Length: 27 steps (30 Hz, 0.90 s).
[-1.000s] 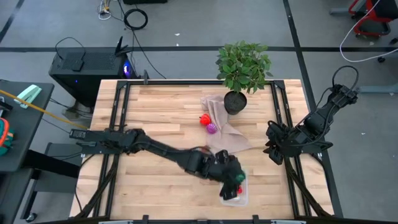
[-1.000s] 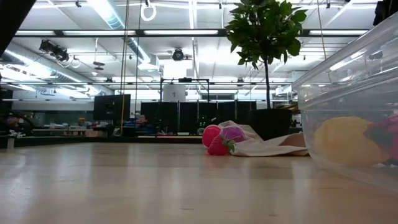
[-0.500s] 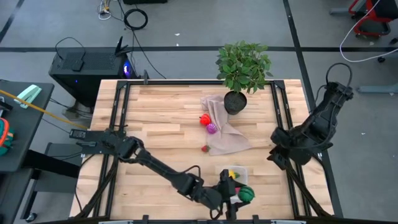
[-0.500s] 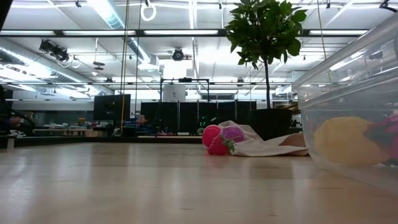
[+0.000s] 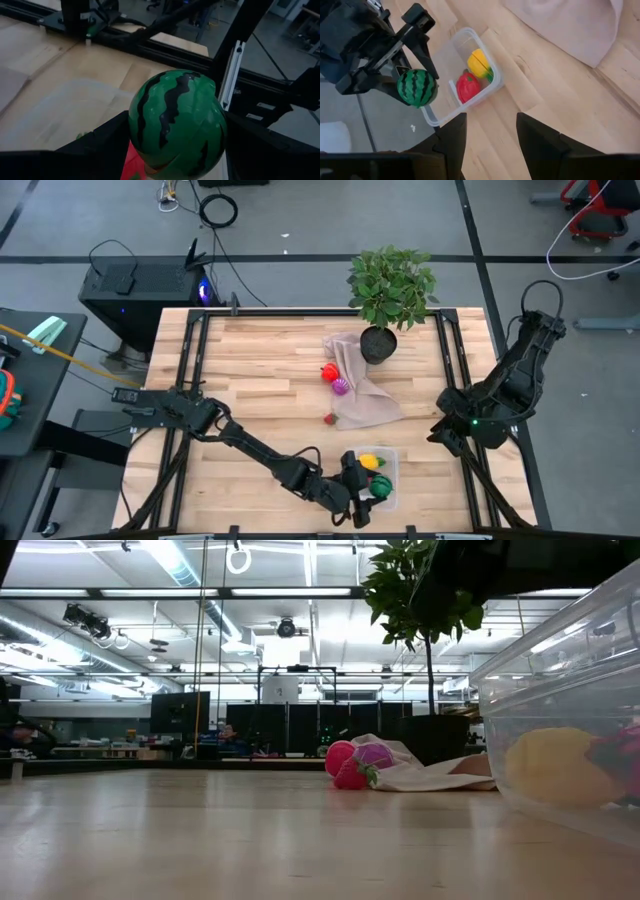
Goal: Pick and placing Produce into tupperware
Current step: Put the green watermelon into the transparent bin, then put the red strawberry into the transparent bin
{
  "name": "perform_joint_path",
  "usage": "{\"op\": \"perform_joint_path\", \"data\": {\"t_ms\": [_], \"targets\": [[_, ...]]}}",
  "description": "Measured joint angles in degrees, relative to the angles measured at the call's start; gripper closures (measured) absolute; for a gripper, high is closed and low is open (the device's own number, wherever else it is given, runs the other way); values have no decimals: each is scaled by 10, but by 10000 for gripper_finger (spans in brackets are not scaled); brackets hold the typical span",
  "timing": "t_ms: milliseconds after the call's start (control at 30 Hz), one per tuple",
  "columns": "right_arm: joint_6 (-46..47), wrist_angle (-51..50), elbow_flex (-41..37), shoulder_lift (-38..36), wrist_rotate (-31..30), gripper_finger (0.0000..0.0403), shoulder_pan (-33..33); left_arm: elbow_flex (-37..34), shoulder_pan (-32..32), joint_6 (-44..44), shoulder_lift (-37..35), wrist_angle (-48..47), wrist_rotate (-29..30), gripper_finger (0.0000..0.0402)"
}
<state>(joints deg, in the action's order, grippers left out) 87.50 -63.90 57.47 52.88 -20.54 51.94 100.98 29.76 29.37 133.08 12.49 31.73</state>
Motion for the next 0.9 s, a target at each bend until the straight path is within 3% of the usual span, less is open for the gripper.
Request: {"op": "perform_joint_path", "data": {"t_ms": [300,467,900], "targets": [[-1,0,0,0,0,224,0,-2,1,4,0,-15,-15,110],[-2,0,0,0,0,224,0,-2,-3,24,0,-22,-71,89],[-2,-1,0,0,-1,224,0,1,-6,29,-2,-35,-87,60]]}}
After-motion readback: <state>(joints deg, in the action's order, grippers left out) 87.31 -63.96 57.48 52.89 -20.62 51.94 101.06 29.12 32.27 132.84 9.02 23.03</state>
